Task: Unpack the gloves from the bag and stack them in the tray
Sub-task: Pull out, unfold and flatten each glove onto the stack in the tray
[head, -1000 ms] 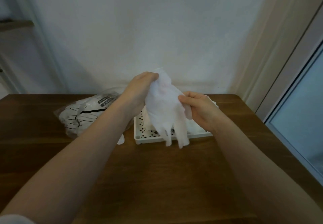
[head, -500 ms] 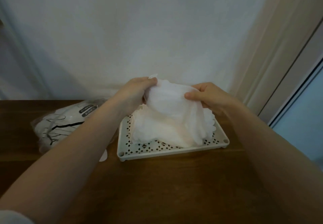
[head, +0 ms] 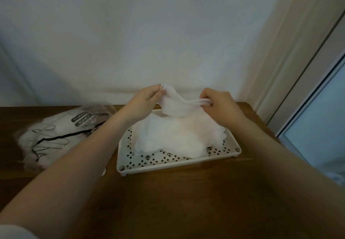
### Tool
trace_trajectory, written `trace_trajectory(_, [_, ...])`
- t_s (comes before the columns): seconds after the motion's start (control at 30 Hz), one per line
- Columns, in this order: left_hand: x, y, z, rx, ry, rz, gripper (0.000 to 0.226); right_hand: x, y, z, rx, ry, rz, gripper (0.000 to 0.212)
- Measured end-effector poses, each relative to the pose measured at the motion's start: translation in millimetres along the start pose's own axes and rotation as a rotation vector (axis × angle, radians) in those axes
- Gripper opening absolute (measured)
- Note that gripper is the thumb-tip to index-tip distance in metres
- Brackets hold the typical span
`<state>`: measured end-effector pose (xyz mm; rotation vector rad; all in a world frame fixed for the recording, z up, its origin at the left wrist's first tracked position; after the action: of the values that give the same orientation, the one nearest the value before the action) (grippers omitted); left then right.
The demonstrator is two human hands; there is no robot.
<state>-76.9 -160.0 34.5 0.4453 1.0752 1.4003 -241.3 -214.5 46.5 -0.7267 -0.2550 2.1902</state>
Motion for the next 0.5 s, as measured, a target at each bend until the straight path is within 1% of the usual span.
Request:
trace_trajectory(0.07, [9.9,-16.2,-2.9,-0.053,-0.017,0.020,0.030,13.3,2.9,-28.3,0.135,-0.085,0.006,0.013])
trace_trajectory(0.13, [16.7,-26.5,-1.6,-0.141,-0.034,0.029,0.030,22.0,5.0,-44.1,0.208,-0.141,-0.022,0.021])
trace_trajectory(0.27, [25.3,-27.4,1.8,-0.252,-0.052,-0.036,0.029,32.4,-0.6,-61.9,0.371,-0.307,-0.036,0.037])
trace_trajectory(0.33, [29.8,-18.4,4.9,-0.415,-0.048,-0.173,0.036,38.3,-6.1,-62.7,0.417,-0.338,-0.037,0.044])
trace_trajectory(0.37, [33.2,-16.3,6.5,-0.522,-0.052,-0.233,0.037,42.2,-9.3,-62.8,0.430,-0.347,-0.030,0.046])
trace_trajectory(0.4, [37.0,-15.6,8.3,-0.626,-0.053,-0.275,0.033,47.0,-11.5,-63.8,0.440,-0.355,-0.018,0.047])
trace_trajectory(0.43, [41.5,-17.4,8.2,-0.725,-0.073,-0.300,0.030,51.9,-13.5,-65.1,0.444,-0.363,-0.006,0.046])
trace_trajectory(0.5, [55.7,-20.7,-0.1,-0.891,-0.170,-0.331,0.030,60.6,-13.5,-67.1,0.442,-0.376,-0.003,0.038])
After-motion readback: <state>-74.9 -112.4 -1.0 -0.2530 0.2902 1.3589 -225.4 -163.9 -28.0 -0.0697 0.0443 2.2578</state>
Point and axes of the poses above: each hand's wrist, its own x-axis away from the middle knuckle, its own z-axis out of the back of the hand, y = z × x, the point moved 10 cm from there along -x, towards the middle knuckle, and after that the axes turned 6 degrees about y, right-handed, at the moved point
